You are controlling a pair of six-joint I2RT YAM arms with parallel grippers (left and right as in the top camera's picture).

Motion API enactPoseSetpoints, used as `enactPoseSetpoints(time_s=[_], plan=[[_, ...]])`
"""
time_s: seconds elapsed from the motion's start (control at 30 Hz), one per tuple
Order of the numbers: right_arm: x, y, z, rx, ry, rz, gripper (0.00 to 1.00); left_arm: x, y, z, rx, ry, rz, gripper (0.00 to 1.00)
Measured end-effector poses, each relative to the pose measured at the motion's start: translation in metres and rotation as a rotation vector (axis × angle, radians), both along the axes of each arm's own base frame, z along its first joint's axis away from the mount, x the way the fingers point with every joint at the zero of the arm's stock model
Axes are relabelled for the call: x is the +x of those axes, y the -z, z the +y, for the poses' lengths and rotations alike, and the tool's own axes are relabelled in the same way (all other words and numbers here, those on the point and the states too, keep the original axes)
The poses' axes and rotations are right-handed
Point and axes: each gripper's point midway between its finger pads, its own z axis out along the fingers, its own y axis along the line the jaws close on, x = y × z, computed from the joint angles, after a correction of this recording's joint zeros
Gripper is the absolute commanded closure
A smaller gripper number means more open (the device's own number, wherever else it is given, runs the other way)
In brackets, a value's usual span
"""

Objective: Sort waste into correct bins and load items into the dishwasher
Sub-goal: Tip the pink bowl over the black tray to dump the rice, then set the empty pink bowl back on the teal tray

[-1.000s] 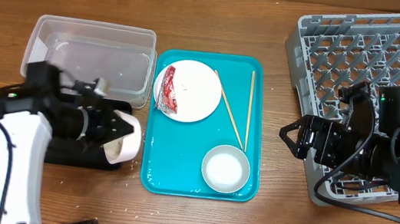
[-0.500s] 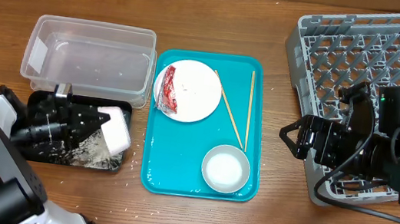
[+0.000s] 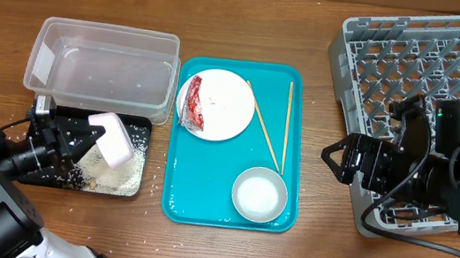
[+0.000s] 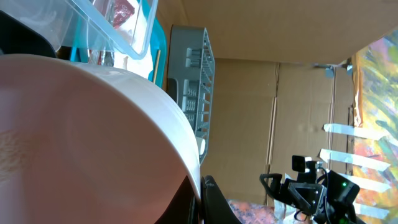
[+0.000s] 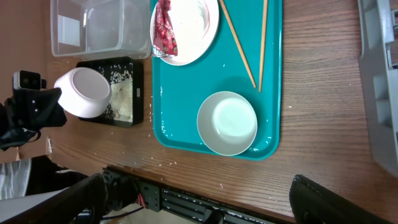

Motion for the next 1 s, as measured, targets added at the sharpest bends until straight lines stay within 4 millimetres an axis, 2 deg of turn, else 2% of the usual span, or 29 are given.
enactPoseSetpoints(time_s=[0.23,0.33,0.47,0.67,0.73,0.83,1.0], plan=[[0.000,0.000,0.000,-0.001,0.000,0.002,0.04,0.001,-0.001,0.000,0.000,-0.001,-0.003,0.96],[0.000,0.000,0.000,-0.001,0.000,0.001,0.04,0.002,0.007,0.004,0.062,0.020,-0.029,0.96],[0.000,0.000,0.000,0.000,0.000,0.001,0.04,-0.005,0.001,-0.009,0.046,0.071,0.020,0.96],[0.001,-0.001,0.000,0.001,0.000,-0.007,0.04,-0.017,-0.021,-0.059,0.208,0.250,-0.046,0.96],[0.002,-0.001,0.000,0.001,0.000,-0.009,0.04,-0.015,-0.014,-0.070,0.354,0.305,-0.044,0.96],[0.002,-0.001,0.000,0.001,0.000,-0.010,0.03,-0.022,-0.008,-0.098,0.574,0.376,0.045,0.96],[0.006,-0.002,0.000,-0.004,0.004,-0.029,0.02,-0.036,0.012,-0.154,0.926,0.460,0.135,0.96]])
